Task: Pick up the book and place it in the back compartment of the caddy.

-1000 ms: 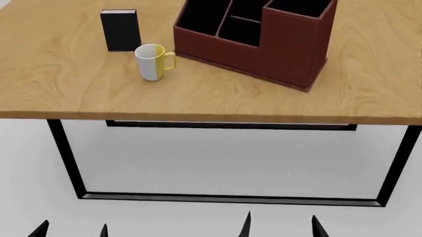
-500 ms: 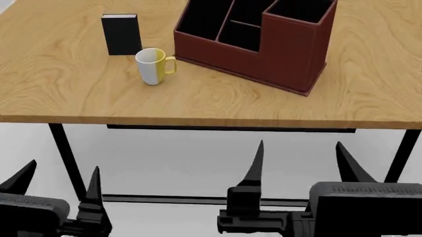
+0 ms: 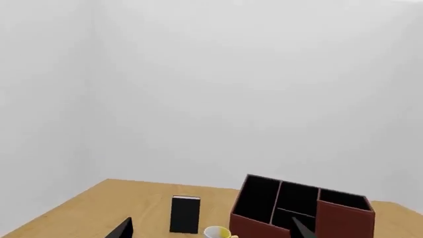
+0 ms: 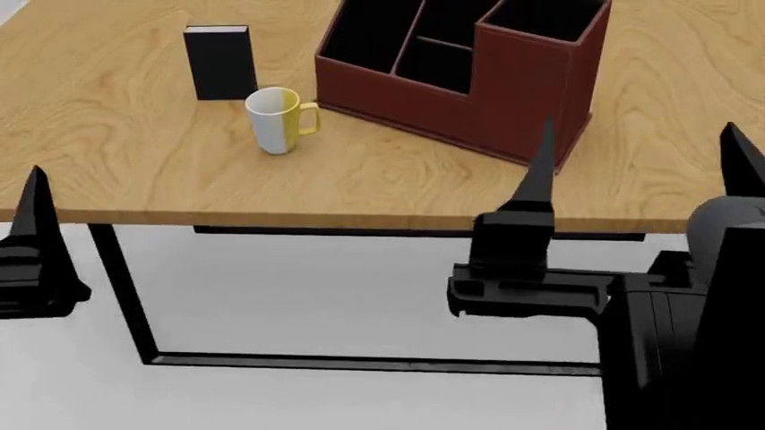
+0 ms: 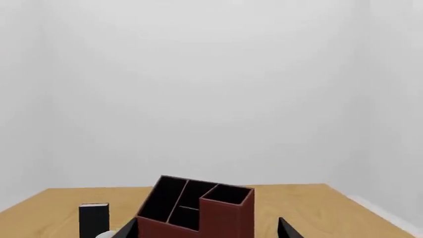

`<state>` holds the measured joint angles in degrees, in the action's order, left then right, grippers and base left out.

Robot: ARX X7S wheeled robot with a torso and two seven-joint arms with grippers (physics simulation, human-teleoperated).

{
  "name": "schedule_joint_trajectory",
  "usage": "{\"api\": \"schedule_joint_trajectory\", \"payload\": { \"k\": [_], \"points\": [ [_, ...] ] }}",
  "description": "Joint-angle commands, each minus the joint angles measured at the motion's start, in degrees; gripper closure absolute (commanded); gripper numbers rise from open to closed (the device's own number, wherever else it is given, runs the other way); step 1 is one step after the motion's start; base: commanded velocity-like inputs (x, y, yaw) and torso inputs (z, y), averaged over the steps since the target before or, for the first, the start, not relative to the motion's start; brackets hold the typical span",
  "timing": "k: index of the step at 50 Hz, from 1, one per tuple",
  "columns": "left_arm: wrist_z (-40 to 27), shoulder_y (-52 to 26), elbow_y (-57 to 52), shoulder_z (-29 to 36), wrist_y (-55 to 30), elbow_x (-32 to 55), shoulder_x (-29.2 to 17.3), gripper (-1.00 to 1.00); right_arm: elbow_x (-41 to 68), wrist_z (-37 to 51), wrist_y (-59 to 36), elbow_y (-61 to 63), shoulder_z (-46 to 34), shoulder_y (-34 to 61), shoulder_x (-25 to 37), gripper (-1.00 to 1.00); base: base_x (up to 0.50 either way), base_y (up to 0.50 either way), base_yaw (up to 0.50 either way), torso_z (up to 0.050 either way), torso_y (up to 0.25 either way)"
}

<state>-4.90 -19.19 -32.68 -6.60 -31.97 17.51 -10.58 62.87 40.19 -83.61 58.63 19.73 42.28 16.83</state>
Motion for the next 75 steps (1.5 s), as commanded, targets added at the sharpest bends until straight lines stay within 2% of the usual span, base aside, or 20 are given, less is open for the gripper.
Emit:
{"api": "schedule_joint_trajectory", "payload": {
  "k": [1,6,17,31,39,53,75],
  "points": [
    [-0.9,-0.1,-6.3,-4.9,-5.6,4.7,-1.9,-1.0,35.9,29.4,0.7,-0.9,5.8,7.1,11.1,-1.0,0.38,-0.31,0.0,0.0,0.0],
    [-1.2,0.2,-7.1,-4.6,-5.3,4.1,-2.5,-1.0,37.4,30.1,2.4,-0.5,7.3,5.8,12.1,-1.0,0.43,-0.25,0.0,0.0,0.0],
    [-2.1,0.1,-6.2,-3.7,-5.0,2.7,-3.5,-1.0,35.5,29.7,1.5,-0.5,5.6,6.1,11.8,-1.0,0.5,-0.12,0.0,0.0,0.0],
    [-2.5,0.2,-4.8,-3.0,-3.6,1.6,-4.1,-1.0,35.0,33.9,1.2,-1.4,1.2,7.0,13.5,-1.0,0.5,0.0,0.0,0.0,0.001],
    [-3.0,0.6,-3.8,-1.2,-2.1,-0.7,-4.7,-1.0,34.2,33.5,1.8,-1.4,0.8,6.9,13.3,-1.0,0.5,0.11,0.0,0.0,0.0],
    [-3.4,0.7,-4.1,-2.9,-1.9,1.1,-4.4,-1.0,32.0,31.8,1.9,-1.3,-0.5,6.5,12.6,-1.0,0.5,0.17,0.0,0.0,0.001],
    [-3.8,1.0,-3.9,-1.2,-1.4,0.6,-5.1,-1.0,31.0,30.4,4.0,-0.1,-1.0,6.7,13.0,-1.0,0.5,0.18,0.0,0.0,0.001]
  ]
}}
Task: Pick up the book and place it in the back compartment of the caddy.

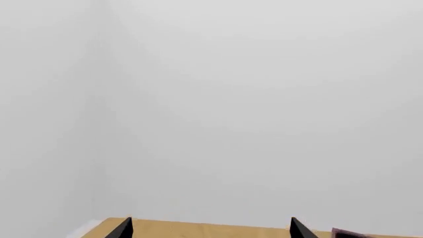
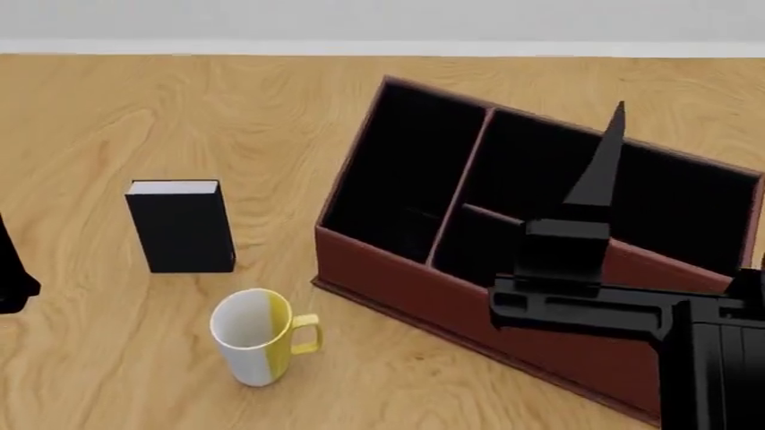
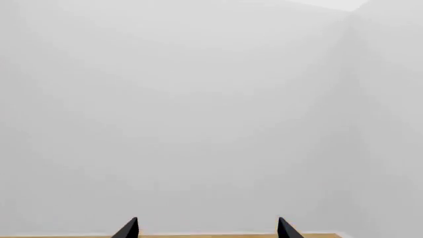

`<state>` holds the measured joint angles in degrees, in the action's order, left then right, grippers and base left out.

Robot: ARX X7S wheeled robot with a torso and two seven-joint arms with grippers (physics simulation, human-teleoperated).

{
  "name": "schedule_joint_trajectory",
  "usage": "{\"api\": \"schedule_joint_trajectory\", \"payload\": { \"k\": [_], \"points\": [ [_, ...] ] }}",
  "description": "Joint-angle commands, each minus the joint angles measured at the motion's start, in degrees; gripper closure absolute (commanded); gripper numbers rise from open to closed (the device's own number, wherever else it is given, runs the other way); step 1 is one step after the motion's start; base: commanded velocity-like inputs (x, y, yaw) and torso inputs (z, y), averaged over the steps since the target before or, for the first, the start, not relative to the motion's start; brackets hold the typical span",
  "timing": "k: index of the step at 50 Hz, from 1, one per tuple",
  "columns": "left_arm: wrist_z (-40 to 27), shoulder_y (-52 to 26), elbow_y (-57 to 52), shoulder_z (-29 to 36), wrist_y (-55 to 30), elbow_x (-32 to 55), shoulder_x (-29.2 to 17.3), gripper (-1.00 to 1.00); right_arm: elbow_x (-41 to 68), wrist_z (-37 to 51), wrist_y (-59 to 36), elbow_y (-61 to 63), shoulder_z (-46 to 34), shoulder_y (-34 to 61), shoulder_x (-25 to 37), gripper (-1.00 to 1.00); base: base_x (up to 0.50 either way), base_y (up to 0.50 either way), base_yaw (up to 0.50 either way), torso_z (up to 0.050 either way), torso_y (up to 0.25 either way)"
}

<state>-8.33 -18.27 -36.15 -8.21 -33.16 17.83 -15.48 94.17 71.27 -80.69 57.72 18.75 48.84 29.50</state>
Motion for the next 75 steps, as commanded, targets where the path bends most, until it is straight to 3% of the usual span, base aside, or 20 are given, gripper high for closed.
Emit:
{"api": "schedule_joint_trajectory", "payload": {
  "k": [1,9,17,75],
  "points": [
    [-0.4,0.1,-0.4,0.5,-0.2,0.3,-0.2,-1.0,0.2,-0.1,1.3,0.7,-0.2,0.4,0.6,-1.0,0.5,0.0,0.0,0.0,0.0],
    [-1.0,0.0,-2.0,0.9,-1.9,0.6,-0.5,-1.0,5.5,10.6,1.1,-1.4,-8.2,5.3,4.2,-1.0,0.5,0.0,0.0,0.0,0.003],
    [-1.3,-0.1,-2.6,0.9,-2.5,1.0,-0.8,-1.0,6.2,12.9,2.5,-1.4,-9.5,5.9,4.6,-1.0,0.01,0.0,-0.08,0.0,0.001],
    [-2.8,-0.1,-3.0,1.2,-2.9,2.7,-1.9,-1.0,4.8,8.7,6.3,0.7,-6.7,3.9,5.5,-1.0,0.0,0.0,-0.5,0.0,0.0]
  ]
}}
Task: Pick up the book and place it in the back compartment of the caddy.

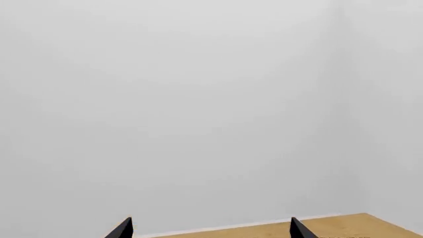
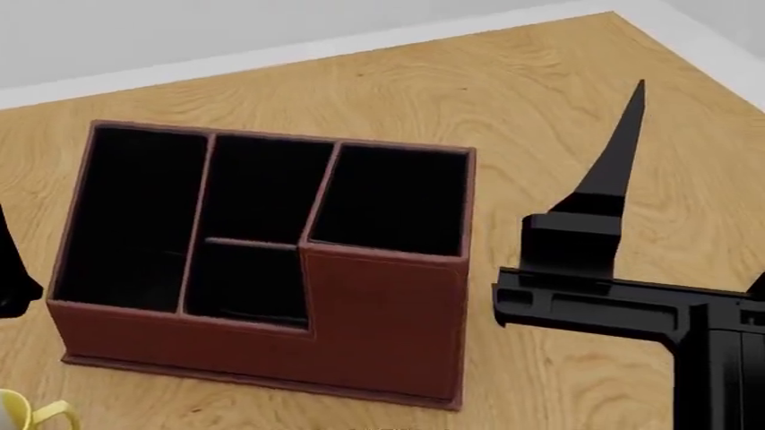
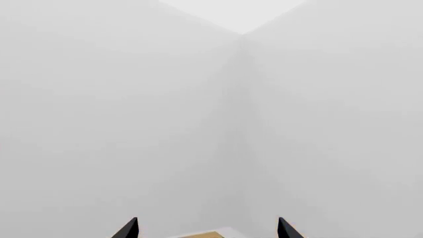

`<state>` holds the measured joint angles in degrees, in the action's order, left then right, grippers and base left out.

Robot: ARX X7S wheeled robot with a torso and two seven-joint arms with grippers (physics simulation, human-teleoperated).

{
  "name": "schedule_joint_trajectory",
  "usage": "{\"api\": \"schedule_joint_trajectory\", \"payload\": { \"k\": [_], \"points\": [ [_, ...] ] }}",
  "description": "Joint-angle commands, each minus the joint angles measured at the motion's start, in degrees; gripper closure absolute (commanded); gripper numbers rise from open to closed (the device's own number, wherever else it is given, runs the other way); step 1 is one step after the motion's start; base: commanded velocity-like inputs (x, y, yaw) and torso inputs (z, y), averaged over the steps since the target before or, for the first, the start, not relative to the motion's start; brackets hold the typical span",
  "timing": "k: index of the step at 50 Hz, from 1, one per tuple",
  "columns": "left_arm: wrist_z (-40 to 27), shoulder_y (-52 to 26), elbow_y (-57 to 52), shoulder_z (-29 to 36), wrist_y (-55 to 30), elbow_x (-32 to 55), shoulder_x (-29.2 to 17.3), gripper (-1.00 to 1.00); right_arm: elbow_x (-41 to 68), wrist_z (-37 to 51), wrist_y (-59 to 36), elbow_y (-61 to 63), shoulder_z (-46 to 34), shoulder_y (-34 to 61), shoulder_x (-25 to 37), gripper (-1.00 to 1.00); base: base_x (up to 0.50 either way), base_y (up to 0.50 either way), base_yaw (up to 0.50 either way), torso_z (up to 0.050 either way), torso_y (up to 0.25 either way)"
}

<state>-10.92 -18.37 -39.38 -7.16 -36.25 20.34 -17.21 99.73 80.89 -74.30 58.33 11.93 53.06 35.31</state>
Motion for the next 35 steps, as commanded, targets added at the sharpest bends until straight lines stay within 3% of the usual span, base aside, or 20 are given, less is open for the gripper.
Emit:
{"api": "schedule_joint_trajectory", "payload": {
  "k": [1,5,14,30,35],
  "points": [
    [-0.1,0.0,0.3,0.2,0.3,0.1,-0.2,-1.0,-0.8,-0.9,-0.1,0.1,-0.1,-0.1,-0.3,-1.0,0.0,0.0,-0.5,0.0,0.0],
    [-0.3,0.0,0.2,0.2,0.2,0.2,-0.4,-1.0,-1.0,-0.7,-0.2,0.0,-0.3,0.0,-0.3,-1.0,0.0,0.0,-0.47,0.0,0.0],
    [-0.4,0.1,0.1,0.3,0.3,0.4,-0.6,-1.0,1.5,3.4,0.1,0.2,-3.0,2.3,1.6,-1.0,0.02,-0.01,0.0,0.0,0.0],
    [-0.5,0.3,0.0,0.3,0.6,0.8,-0.9,-1.0,1.6,4.3,0.7,-0.5,-5.1,2.7,2.1,-1.0,0.55,0.12,0.0,0.0,0.0],
    [-0.7,0.4,-0.7,-0.5,0.4,1.5,-1.0,-1.0,0.5,1.4,1.3,1.0,-0.7,1.0,1.4,-1.0,0.24,0.08,0.0,0.0,0.002]
  ]
}}
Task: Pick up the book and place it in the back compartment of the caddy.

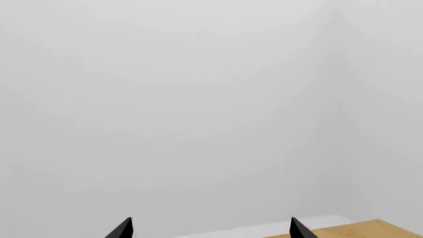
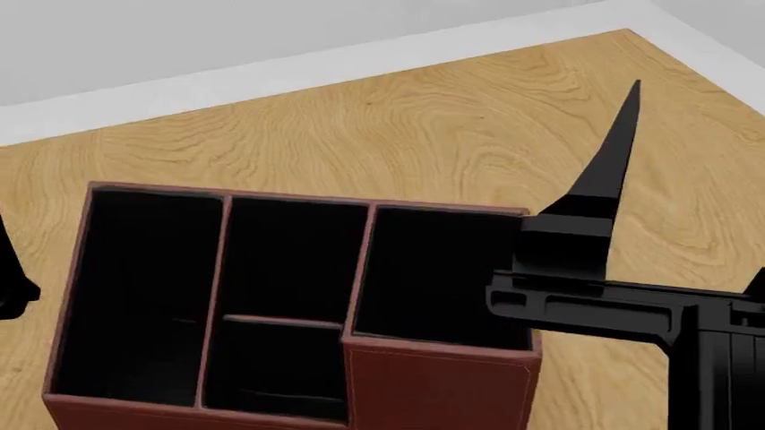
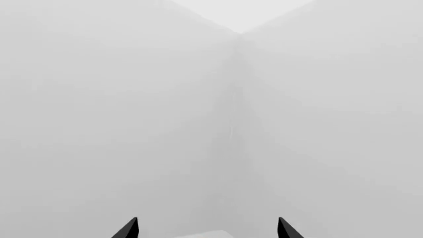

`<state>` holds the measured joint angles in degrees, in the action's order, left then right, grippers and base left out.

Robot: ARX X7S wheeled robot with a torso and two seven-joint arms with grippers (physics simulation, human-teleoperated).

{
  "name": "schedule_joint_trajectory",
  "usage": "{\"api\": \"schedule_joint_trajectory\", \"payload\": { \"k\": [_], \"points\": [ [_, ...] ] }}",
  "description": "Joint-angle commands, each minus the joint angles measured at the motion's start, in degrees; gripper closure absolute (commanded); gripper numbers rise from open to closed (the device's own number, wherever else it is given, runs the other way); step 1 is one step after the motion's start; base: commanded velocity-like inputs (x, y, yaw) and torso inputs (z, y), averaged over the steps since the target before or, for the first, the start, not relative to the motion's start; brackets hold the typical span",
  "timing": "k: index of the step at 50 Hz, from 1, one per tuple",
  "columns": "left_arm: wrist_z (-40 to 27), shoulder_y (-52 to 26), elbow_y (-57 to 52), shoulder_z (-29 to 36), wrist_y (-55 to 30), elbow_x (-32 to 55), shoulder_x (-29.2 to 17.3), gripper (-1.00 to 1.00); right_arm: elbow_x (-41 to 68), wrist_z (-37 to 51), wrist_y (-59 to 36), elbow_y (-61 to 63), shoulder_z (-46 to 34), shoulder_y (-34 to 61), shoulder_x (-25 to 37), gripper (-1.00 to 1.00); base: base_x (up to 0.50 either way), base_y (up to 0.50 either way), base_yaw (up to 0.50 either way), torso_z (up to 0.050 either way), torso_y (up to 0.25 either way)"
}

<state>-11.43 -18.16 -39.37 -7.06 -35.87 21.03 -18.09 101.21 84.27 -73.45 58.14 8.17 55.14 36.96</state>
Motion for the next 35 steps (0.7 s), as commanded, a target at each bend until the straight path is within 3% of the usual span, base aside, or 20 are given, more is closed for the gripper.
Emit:
{"api": "schedule_joint_trajectory", "payload": {
  "k": [1,3,12,22,25,35],
  "points": [
    [-0.2,0.2,-0.7,-0.6,0.0,0.8,-0.2,-1.0,-1.0,-2.0,0.6,1.1,3.3,-1.3,-0.2,-1.0,0.0,0.0,0.0,0.0,0.0],
    [-0.3,0.2,-0.5,-0.2,0.2,0.6,-0.2,-1.0,0.0,2.3,-0.1,-0.3,0.3,-0.4,1.1,-1.0,0.0,0.0,0.0,0.0,0.0],
    [-0.6,0.1,-0.8,-0.2,-0.3,0.9,-0.4,-1.0,-0.8,0.3,0.5,0.5,0.8,-0.7,0.4,-1.0,0.19,0.46,0.0,0.0,0.0],
    [-0.7,0.2,-0.5,0.0,0.1,1.0,-0.6,-1.0,-1.2,2.3,-0.7,0.1,-1.3,0.1,1.0,-1.0,0.0,0.0,0.0,0.0,0.0],
    [-0.7,0.2,-0.4,0.1,0.2,0.9,-0.6,-1.0,-1.5,-0.6,0.5,0.2,0.7,-1.3,0.0,-1.0,0.0,0.0,0.0,0.0,0.0],
    [-0.7,0.3,0.2,0.4,0.7,0.9,-0.7,-1.0,-2.7,-2.6,0.7,0.5,1.9,-2.4,-0.6,-1.0,0.0,0.0,-0.49,0.0,0.0]
  ]
}}
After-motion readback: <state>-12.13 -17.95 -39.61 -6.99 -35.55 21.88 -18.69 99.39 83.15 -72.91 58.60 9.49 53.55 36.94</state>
